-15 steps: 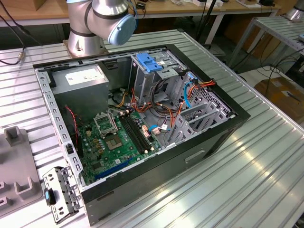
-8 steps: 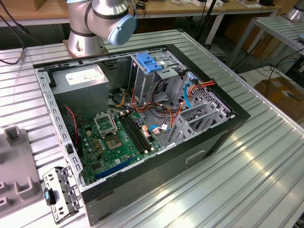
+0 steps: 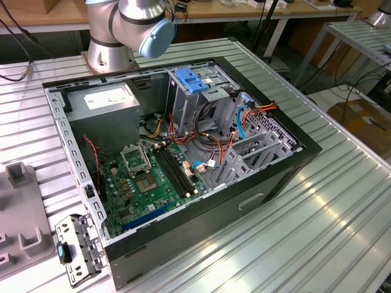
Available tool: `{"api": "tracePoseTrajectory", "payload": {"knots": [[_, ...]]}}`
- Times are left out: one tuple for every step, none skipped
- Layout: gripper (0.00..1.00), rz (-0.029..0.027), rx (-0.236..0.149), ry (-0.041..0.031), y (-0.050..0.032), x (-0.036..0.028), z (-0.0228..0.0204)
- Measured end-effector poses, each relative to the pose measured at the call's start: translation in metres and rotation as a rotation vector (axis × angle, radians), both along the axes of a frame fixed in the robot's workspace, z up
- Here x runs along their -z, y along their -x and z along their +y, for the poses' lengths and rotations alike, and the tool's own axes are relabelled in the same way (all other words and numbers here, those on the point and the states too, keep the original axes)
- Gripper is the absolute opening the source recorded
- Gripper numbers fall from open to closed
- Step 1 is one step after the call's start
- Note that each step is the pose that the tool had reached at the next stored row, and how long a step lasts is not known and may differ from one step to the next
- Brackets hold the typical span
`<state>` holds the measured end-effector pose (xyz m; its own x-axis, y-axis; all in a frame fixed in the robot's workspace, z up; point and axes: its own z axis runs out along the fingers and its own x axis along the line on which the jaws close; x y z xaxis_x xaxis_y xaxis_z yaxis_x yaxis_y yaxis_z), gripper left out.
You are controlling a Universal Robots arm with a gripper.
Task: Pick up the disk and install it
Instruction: 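Pick up the disk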
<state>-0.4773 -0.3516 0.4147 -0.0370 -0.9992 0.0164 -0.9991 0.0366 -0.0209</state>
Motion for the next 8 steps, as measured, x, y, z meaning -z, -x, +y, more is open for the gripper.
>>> {"api": "tracePoseTrajectory", "payload": {"knots": [[0.37, 0.0002, 0.0, 0.0, 0.0, -0.0006, 0.0], [0.37, 0.0005, 0.0, 0.0001, -0.0001, -0.0016, 0.0], [0.37, 0.0006, 0.0, 0.0001, -0.0001, -0.0022, 0.0], [0.37, 0.0008, 0.0, 0.0, -0.0001, -0.0028, 0.0], [0.37, 0.0009, 0.0, 0.0, -0.0002, -0.0034, 0.0], [0.37, 0.0012, 0.0, 0.0001, -0.0002, -0.0041, 0.0], [0.37, 0.0015, 0.0, 0.0001, -0.0003, -0.0054, 0.0], [0.37, 0.0017, 0.0, 0.0001, -0.0003, -0.006, 0.0]]}}
